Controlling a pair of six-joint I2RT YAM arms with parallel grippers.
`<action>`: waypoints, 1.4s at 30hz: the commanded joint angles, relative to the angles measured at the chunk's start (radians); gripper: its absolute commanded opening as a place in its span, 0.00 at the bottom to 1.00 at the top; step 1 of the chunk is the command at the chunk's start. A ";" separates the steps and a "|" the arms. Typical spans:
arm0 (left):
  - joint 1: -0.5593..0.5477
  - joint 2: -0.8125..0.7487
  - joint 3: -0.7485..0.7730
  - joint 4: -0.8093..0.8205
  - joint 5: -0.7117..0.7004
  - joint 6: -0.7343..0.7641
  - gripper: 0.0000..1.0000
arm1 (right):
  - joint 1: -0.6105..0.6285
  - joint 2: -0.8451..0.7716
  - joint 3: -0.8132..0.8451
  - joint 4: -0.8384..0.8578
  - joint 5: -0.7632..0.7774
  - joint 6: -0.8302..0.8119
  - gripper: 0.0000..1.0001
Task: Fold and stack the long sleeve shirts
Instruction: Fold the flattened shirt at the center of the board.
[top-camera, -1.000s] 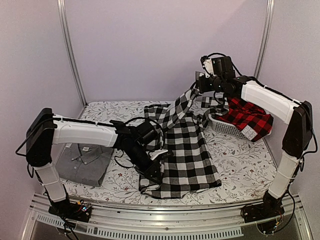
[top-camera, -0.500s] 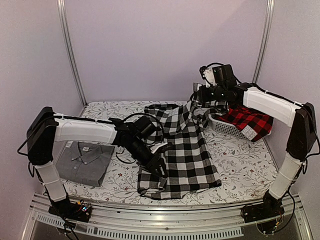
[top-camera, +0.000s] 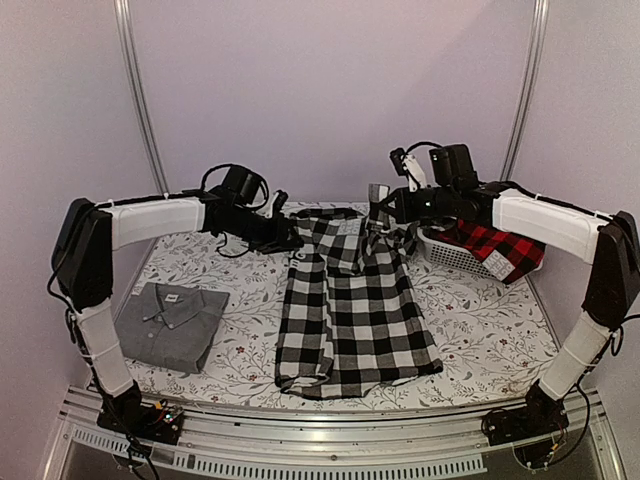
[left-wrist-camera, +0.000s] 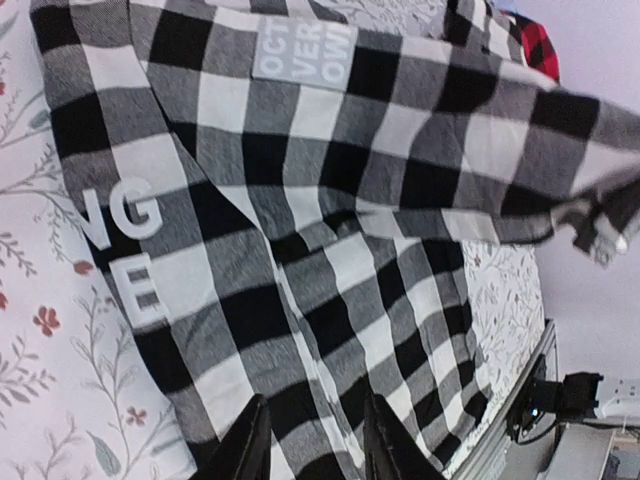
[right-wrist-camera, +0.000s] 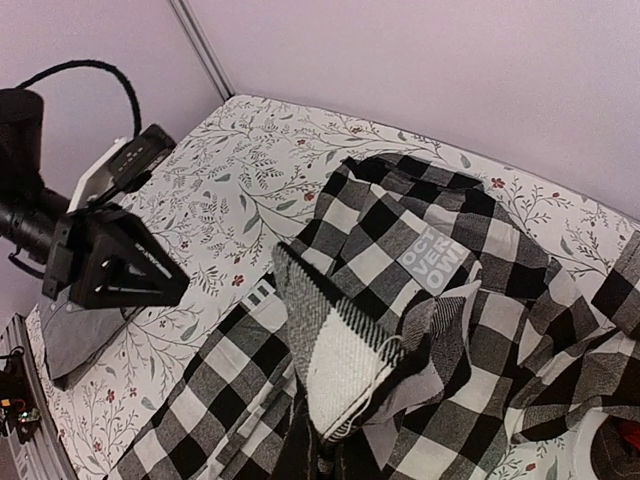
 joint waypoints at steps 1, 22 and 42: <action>0.064 0.169 0.145 0.074 -0.023 -0.025 0.31 | 0.039 -0.046 -0.031 0.048 -0.123 0.006 0.00; 0.200 0.958 0.964 -0.085 0.038 -0.139 0.26 | 0.131 0.035 -0.028 0.024 -0.229 0.005 0.00; 0.241 0.814 0.940 0.129 0.235 -0.159 0.35 | 0.284 0.253 0.104 -0.154 -0.308 -0.032 0.03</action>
